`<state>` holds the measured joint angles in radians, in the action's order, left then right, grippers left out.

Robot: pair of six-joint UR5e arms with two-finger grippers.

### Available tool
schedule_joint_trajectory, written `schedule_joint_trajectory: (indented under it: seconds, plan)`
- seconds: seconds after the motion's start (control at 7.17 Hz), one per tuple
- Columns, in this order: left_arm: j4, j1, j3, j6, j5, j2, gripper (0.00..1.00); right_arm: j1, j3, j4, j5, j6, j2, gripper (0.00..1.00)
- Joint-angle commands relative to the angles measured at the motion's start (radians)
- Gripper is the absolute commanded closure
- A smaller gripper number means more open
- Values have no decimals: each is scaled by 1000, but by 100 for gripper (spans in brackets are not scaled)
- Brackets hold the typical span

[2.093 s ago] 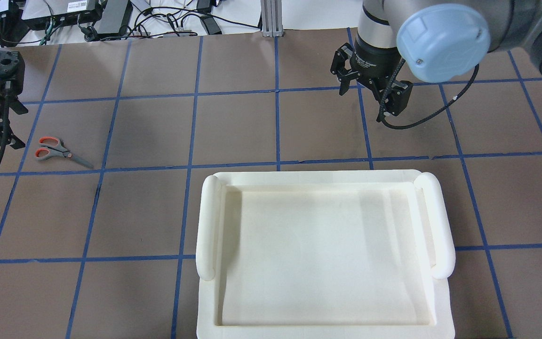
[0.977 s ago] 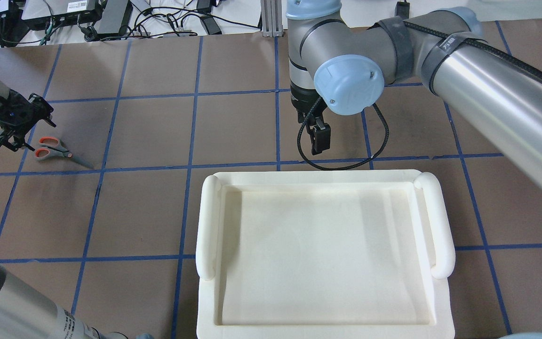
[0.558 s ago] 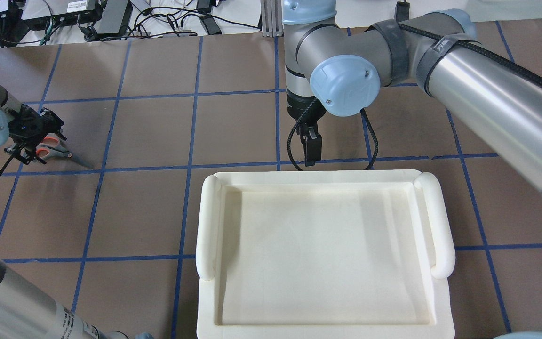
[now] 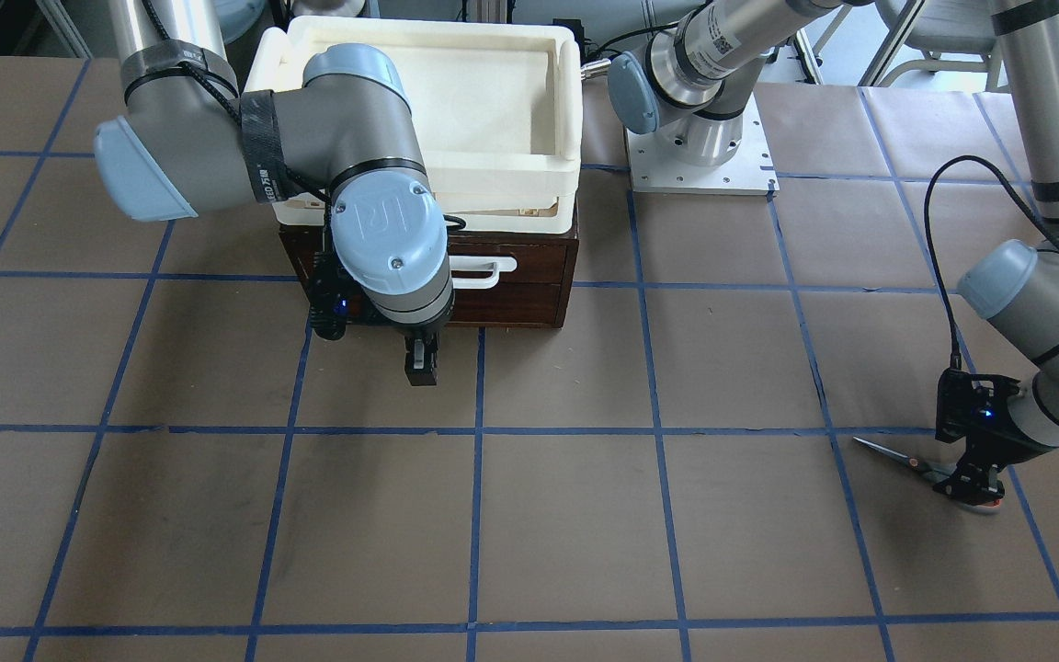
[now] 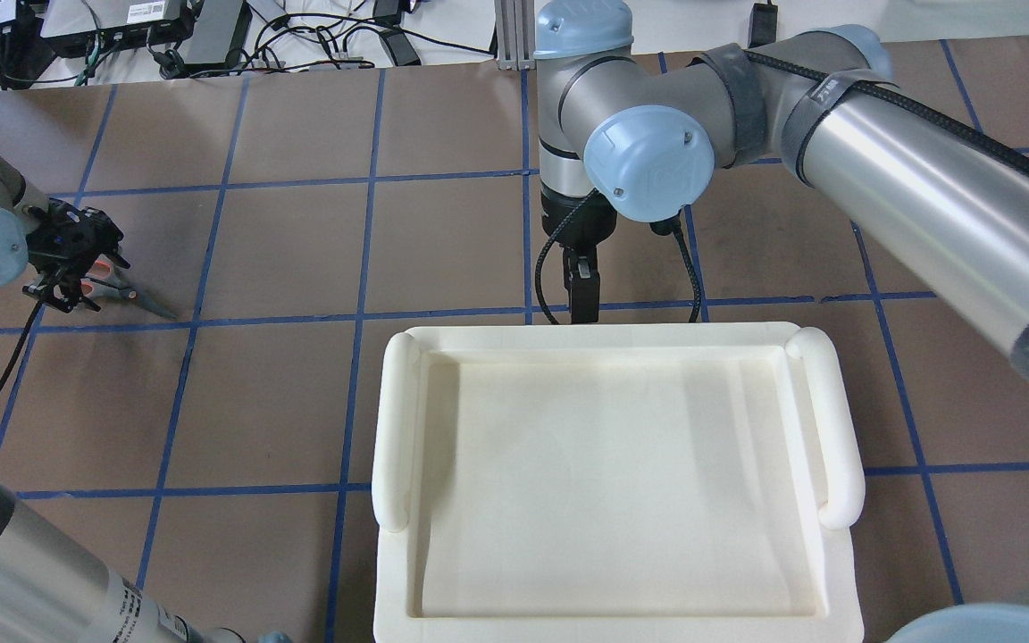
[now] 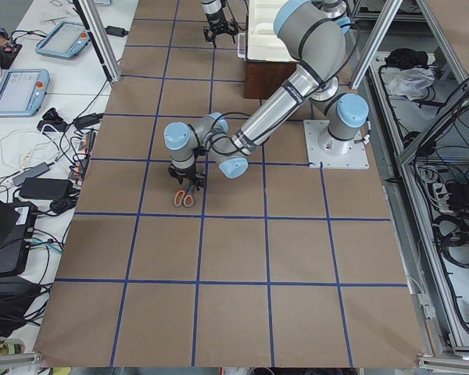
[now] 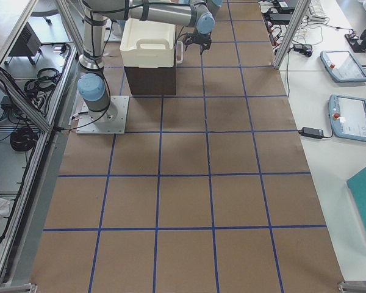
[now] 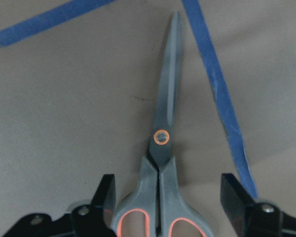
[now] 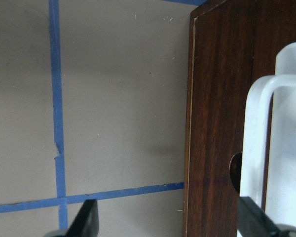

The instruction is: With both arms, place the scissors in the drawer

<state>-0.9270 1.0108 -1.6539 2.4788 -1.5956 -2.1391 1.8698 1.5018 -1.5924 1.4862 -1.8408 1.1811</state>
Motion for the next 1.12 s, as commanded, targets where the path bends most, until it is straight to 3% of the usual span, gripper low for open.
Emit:
schedule_joint_trajectory:
  seconds: [0.0, 0.14, 0.28, 0.42, 0.56, 0.98]
  plan:
    - [5, -1, 0, 8, 0, -16, 25, 0, -6, 47, 0, -6, -3, 0]
    - [5, -1, 0, 6, 0, -19, 25, -1, -11, 63, -1, -6, -3, 0]
    - [11, 0, 2, 6, 2, -21, 31, -1, -11, 69, -1, -6, -3, 0]
    - [17, 0, 2, 6, 2, -19, 48, 0, -5, 69, -1, -5, -6, 0]
    - [16, 0, 2, 5, 3, -24, 52, -1, -2, 69, -1, -2, -21, 0]
    - [14, 2, 2, 6, 3, -8, 81, 0, -2, 69, -3, 11, -38, 0]
